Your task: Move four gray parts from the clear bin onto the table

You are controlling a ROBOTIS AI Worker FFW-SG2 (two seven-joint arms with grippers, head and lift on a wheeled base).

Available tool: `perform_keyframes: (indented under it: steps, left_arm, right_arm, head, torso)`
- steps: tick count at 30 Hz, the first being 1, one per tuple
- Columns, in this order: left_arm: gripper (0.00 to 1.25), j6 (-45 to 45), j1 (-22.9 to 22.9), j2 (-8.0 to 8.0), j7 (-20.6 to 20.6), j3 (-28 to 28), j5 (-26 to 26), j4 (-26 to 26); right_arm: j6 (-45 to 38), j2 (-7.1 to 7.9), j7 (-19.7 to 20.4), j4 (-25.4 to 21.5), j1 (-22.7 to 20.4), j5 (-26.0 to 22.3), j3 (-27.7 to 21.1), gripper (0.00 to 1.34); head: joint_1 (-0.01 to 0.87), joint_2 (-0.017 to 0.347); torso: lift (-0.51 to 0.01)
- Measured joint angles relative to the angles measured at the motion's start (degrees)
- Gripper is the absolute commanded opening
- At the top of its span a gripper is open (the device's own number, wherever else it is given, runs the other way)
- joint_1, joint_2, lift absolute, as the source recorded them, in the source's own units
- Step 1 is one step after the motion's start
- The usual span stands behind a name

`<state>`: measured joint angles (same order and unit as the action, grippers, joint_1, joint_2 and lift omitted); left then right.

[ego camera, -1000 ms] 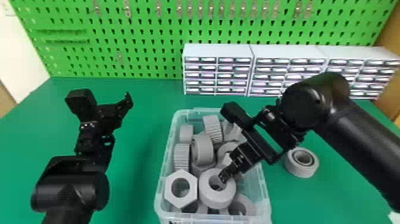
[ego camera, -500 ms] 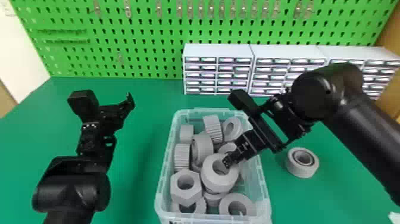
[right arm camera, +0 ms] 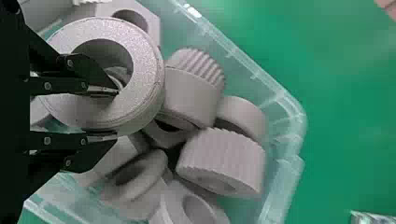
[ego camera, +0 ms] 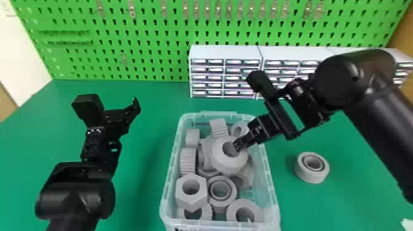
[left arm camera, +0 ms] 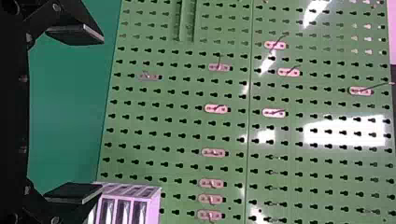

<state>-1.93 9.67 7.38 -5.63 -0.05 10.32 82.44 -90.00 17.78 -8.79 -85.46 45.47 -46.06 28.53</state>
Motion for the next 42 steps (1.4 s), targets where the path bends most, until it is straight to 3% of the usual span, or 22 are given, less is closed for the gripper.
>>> perform_keyframes:
  steps: [23,32,42]
  left_arm:
    - [1.09,0.0,-0.9,0.00,-0.2,-0.2,0.7,0.0]
    - [1.09,0.0,-0.6,-0.01,-0.3,-0.5,1.0,0.0]
    - [1.09,0.0,-0.3,-0.02,-0.3,-0.9,1.0,0.0]
  right_arm:
    - [0.0,0.32,0.0,-2.4,-3.7,10.4,-17.4,0.34]
    - [0.0,1.80,0.0,-2.4,-4.8,12.5,-20.7,0.34]
    - [0.0,2.09,0.0,-2.4,-5.5,14.9,-22.6,0.34]
  head:
    - [0.693,0.072]
    - [0.693,0.072]
    - [0.693,0.072]
  torso:
    - [-0.052]
    - [-0.052]
    - [-0.052]
